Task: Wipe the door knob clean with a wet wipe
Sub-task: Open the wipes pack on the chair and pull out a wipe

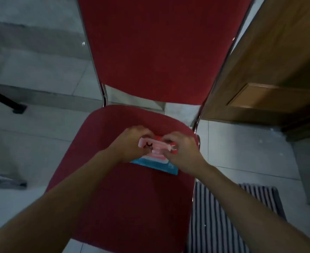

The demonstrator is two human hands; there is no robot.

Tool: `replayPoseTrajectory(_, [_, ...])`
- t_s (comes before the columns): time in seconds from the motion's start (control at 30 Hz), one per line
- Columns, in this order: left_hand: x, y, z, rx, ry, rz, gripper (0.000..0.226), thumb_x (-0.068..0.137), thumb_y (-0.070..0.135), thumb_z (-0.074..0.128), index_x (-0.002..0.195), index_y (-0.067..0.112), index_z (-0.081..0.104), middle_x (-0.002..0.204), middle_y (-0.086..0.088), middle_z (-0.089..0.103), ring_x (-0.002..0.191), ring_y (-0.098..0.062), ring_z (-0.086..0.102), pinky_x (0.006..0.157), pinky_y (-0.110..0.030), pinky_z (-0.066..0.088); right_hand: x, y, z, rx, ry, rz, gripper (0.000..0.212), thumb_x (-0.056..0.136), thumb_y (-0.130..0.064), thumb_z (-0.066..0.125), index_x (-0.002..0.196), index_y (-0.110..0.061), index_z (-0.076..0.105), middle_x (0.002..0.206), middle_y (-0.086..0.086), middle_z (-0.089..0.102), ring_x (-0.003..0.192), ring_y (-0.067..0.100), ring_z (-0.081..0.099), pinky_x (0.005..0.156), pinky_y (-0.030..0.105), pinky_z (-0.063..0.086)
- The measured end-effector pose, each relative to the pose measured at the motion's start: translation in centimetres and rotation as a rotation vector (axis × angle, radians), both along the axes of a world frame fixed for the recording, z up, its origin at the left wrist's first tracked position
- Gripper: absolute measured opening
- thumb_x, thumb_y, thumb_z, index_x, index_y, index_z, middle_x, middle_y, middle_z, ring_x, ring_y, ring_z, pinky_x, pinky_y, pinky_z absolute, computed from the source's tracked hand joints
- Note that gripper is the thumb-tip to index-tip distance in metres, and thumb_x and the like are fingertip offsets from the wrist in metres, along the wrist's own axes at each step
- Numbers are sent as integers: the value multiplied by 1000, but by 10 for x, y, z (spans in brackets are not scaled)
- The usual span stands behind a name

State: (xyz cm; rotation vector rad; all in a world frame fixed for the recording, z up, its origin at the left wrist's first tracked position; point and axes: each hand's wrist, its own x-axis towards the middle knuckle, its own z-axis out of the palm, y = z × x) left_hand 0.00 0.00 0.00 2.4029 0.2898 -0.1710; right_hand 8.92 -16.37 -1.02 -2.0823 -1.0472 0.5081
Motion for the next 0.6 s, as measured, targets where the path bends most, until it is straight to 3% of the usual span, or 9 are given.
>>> replayPoseTrajectory(0.1, [-7,3,-31,62,31,-100,54,56,37,68,105,15,64,107,-1,60,99,-16,51,85,-17,27,-6,1,-26,-28,-34,84,32,65,-11,77,95,-5,69,94,13,68,87,25,62,78,27,45])
replayPoseTrajectory(0.23, [-11,3,-55,38,-33,-41,61,62,25,80,118,18,57,118,4,51,106,-13,42,90,-20,29,-6,1,-47,-51,-73,71,40,64,-18,78,101,-8,68,100,11,64,96,24,55,82,24,36])
replayPoseTrajectory(0.4, [-4,-2,-62,16,-98,46,55,67,27,78,117,17,58,123,1,51,113,-17,45,92,-25,33,1,7,-53,-23,-148,58,30,65,-19,72,94,-10,70,96,9,64,93,26,56,81,35,46])
replayPoseTrajectory(0.6, [0,-8,-64,17,-154,111,53,69,23,77,117,15,59,121,-1,53,107,-14,44,88,-23,31,6,6,-57,-44,-210,87,26,72,-25,65,94,-13,70,97,8,63,94,25,56,80,36,47])
